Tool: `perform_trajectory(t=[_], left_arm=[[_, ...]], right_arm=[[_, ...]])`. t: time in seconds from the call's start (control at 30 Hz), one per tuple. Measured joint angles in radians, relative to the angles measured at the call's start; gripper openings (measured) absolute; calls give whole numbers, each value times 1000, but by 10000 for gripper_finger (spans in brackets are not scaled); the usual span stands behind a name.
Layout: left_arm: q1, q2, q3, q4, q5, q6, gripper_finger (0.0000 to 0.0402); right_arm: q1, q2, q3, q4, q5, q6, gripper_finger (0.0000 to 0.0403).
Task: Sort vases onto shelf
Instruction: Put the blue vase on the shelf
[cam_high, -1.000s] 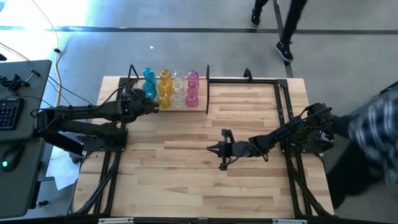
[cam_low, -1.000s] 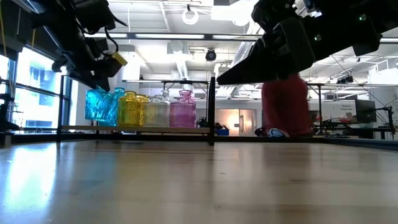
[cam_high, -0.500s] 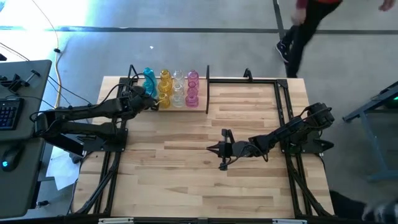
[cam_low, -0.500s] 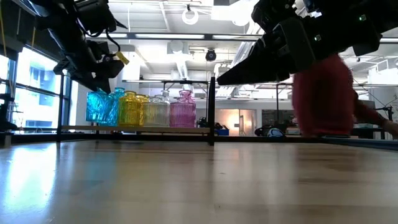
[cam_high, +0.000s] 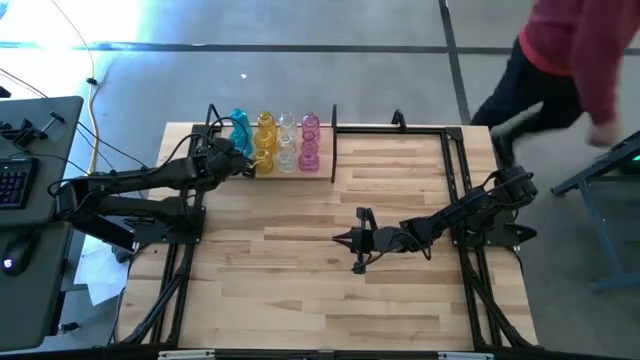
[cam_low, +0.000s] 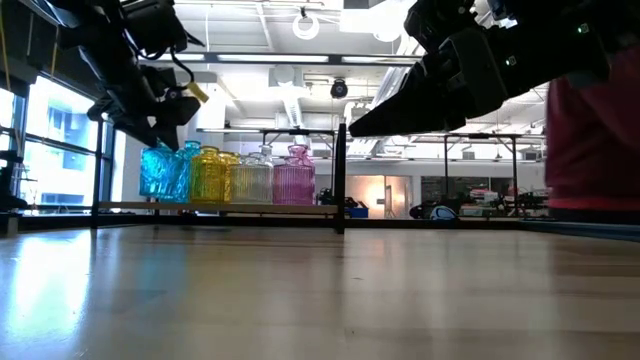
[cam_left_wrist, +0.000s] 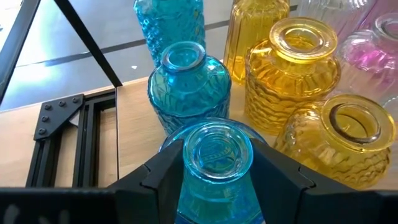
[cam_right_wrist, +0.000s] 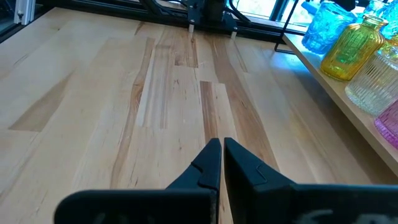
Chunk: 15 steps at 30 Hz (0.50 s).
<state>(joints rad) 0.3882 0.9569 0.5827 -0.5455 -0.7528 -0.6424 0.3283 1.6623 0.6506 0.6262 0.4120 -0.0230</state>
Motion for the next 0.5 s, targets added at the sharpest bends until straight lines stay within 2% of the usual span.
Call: perform_trajectory(t=[0.5], left_arm=[[0,0,0,49,9,64,162]], right_arm=[[0,0,0,0,0,0,0]])
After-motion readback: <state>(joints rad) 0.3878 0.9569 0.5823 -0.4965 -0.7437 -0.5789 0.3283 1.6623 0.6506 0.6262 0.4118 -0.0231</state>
